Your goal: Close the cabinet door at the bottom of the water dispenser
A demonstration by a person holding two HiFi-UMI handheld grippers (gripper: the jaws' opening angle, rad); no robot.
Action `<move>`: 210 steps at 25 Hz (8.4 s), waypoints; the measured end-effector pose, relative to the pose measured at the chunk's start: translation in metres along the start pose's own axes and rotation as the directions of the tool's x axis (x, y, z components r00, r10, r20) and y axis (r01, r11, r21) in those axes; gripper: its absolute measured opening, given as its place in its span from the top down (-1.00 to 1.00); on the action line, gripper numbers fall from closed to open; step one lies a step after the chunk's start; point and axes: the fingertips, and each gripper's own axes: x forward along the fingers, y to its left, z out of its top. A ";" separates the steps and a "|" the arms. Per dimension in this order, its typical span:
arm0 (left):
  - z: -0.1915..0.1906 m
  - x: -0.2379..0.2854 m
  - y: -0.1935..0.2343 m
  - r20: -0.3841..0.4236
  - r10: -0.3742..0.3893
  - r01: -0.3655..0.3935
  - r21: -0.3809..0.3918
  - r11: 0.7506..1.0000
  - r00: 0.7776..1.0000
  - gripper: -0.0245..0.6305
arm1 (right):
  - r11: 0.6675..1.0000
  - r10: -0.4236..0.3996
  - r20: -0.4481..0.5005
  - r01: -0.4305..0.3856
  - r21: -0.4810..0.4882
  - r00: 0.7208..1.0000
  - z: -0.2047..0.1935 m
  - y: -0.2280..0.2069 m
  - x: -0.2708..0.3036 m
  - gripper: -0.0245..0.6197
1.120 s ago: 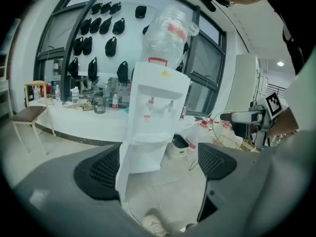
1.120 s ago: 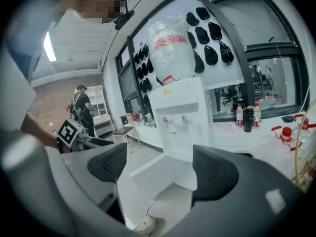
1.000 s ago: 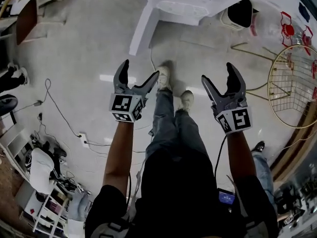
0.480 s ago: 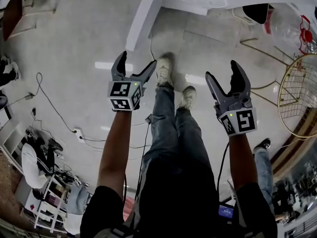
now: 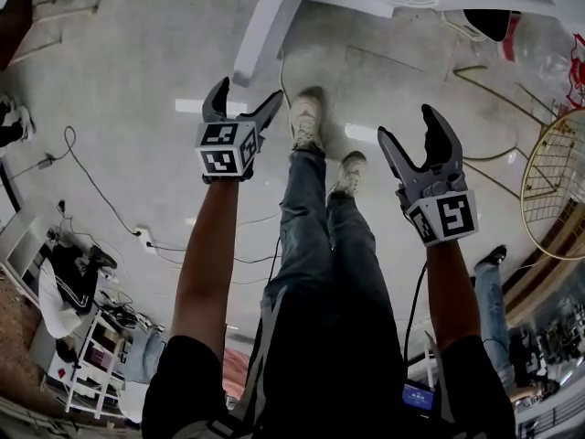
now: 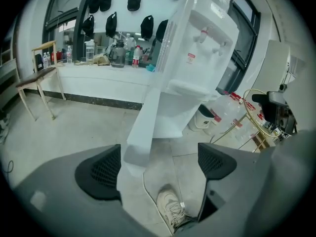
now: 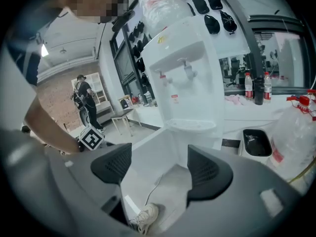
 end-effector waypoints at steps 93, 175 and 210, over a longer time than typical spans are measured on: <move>0.031 0.138 -0.266 -0.250 -0.421 0.476 0.225 0.850 0.872 -0.40 | 0.909 -0.352 0.019 0.337 0.246 0.936 -0.053 -0.137 -0.112 -0.08; 0.139 0.141 -0.343 -0.198 -0.519 0.553 0.381 0.741 0.831 -0.44 | 0.848 -0.487 0.050 0.458 0.267 0.872 -0.021 -0.151 -0.151 -0.03; 0.347 -0.337 -0.361 0.404 -0.538 0.388 0.396 0.832 0.740 -0.44 | 0.972 -0.226 0.382 0.232 0.031 0.896 0.277 0.028 -0.325 0.22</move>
